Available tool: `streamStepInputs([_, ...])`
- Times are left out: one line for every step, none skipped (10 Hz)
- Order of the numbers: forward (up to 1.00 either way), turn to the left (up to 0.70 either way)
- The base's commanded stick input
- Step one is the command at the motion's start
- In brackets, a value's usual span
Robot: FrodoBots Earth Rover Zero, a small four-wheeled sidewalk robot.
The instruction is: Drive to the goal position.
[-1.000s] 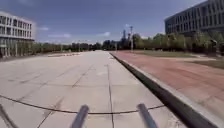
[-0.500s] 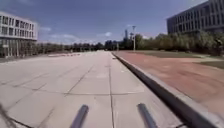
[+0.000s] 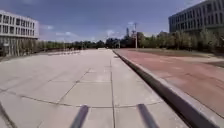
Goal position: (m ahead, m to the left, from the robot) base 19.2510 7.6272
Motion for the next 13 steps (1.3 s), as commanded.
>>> streamStepInputs([0.7,0.0])
streamStepInputs([0.7,0.0])
streamStepInputs([0.7,0.0])
streamStepInputs([0.7,0.0])
streamStepInputs([0.7,0.0])
streamStepInputs([0.7,0.0])
streamStepInputs([0.7,0.0])
streamStepInputs([0.7,-0.23])
streamStepInputs([0.7,-0.35])
streamStepInputs([0.7,-0.35])
streamStepInputs([0.7,-0.29])
streamStepInputs([0.7,-0.1])
streamStepInputs([0.7,0.0])
